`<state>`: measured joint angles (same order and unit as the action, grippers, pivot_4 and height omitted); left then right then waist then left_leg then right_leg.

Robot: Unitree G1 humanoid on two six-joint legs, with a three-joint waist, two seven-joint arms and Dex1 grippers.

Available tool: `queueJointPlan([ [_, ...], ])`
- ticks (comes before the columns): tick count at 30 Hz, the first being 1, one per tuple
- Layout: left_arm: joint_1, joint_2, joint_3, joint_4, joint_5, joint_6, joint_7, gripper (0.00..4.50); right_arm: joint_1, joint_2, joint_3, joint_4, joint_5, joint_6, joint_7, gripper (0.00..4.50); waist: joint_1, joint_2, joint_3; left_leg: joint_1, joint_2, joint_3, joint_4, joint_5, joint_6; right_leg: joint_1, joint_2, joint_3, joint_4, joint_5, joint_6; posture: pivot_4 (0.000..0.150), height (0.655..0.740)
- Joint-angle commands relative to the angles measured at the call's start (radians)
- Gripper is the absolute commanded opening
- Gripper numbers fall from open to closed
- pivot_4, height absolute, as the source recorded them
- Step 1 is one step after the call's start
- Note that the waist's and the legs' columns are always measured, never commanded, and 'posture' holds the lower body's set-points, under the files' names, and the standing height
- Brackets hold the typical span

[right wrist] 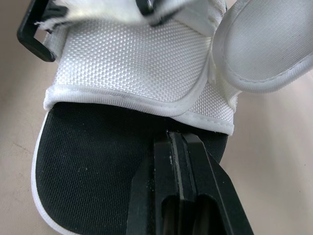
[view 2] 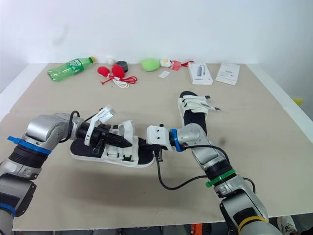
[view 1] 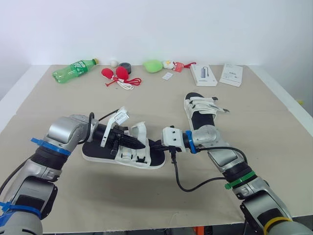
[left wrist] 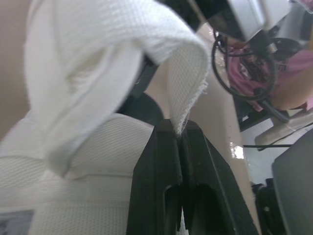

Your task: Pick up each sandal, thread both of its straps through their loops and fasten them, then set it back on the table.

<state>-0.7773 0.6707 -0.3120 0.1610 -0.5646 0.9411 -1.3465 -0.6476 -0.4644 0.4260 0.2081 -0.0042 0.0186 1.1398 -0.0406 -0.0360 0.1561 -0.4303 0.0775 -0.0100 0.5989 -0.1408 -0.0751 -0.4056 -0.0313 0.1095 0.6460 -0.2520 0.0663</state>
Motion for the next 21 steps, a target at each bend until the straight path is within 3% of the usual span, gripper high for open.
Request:
queueJointPlan([
  [1, -0.008, -0.003, -0.022, 0.020, 0.040, -0.030, -0.027, 0.08, 0.041, -0.034, 0.040, 0.069, -0.071, 0.051, 0.005, 0.00, 0.000, 0.000, 0.000, 0.000, 0.000, 0.000, 0.000, 0.000, 0.000, 0.000, 0.000, 0.000, 0.000, 0.000, 0.000, 0.150, 0.7400],
  [21, 0.061, 0.009, -0.026, -0.130, 0.069, -0.107, -0.086, 0.08, 0.044, -0.032, 0.039, 0.069, -0.068, 0.056, 0.002, 0.00, -0.002, 0.000, 0.000, 0.000, 0.000, 0.000, 0.000, 0.000, 0.000, 0.000, 0.000, 0.000, 0.000, 0.000, 0.000, 0.150, 0.7400],
])
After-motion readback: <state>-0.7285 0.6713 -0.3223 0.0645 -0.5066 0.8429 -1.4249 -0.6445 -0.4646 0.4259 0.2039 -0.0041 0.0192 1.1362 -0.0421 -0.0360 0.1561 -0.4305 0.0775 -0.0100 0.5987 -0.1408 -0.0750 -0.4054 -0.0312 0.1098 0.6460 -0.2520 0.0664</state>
